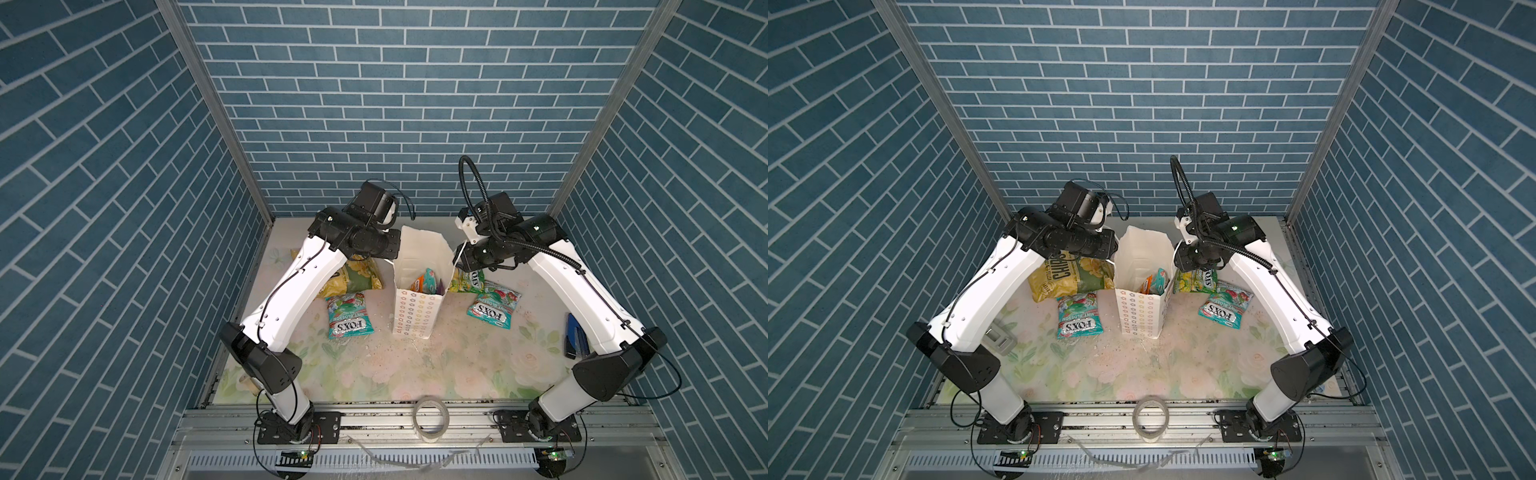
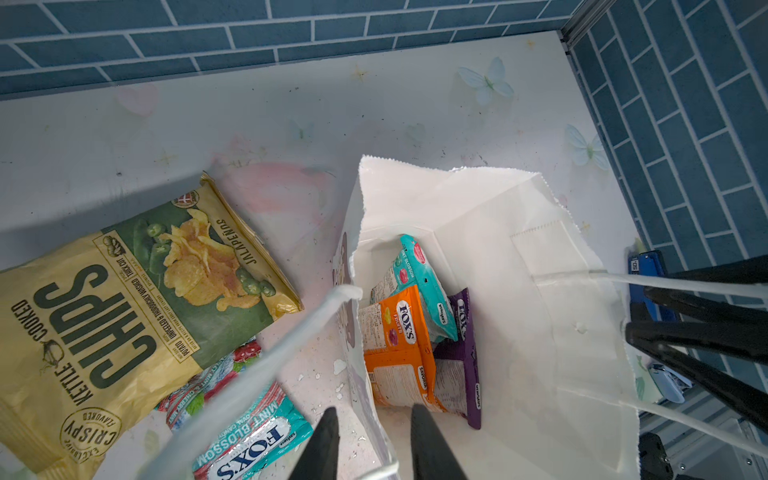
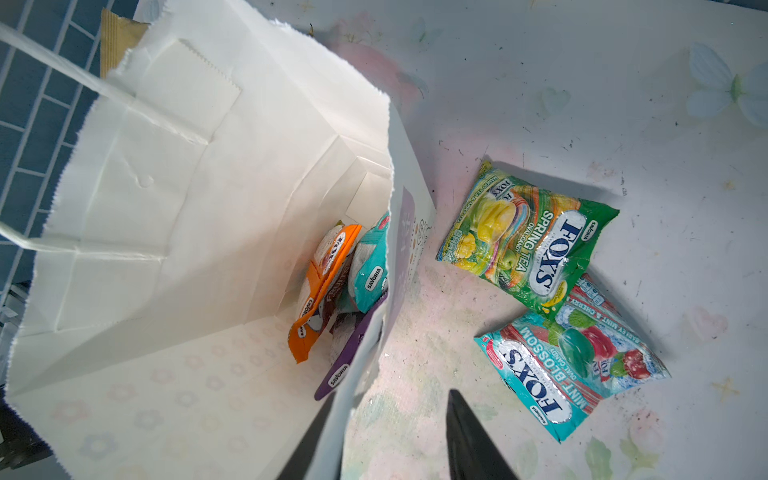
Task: Take the snacks out of the paper bag
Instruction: 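Move the left gripper over the paper bag opening while the right gripper holds the handles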
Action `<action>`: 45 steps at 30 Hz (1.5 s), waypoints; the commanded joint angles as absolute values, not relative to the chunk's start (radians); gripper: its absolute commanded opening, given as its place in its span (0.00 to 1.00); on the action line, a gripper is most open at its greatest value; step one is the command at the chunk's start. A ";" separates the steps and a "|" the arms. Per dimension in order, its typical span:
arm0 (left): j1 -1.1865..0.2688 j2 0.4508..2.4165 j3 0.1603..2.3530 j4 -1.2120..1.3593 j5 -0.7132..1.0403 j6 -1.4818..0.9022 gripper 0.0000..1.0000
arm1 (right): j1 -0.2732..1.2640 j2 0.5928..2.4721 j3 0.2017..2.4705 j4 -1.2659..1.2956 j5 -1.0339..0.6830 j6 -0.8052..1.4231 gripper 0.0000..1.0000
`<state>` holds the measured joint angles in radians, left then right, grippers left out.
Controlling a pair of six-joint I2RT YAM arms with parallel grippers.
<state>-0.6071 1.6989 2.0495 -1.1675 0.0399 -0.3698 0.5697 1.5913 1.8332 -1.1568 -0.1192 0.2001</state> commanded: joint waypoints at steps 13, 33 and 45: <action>-0.611 1.747 2.099 -1.241 0.008 -0.363 0.33 | 0.552 1.608 1.907 -1.358 -0.108 0.071 0.47; -0.604 1.862 2.186 -1.293 0.055 -0.368 0.35 | 0.525 1.610 1.815 -1.502 -0.195 0.077 0.48; -0.581 1.924 2.207 -1.353 0.076 -0.349 0.18 | 0.434 1.579 1.834 -1.507 -0.222 0.068 0.48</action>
<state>-0.5915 1.9011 2.1784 -1.2972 0.0677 -0.3656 0.4591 1.6127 1.8202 -1.4670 -0.2031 0.1036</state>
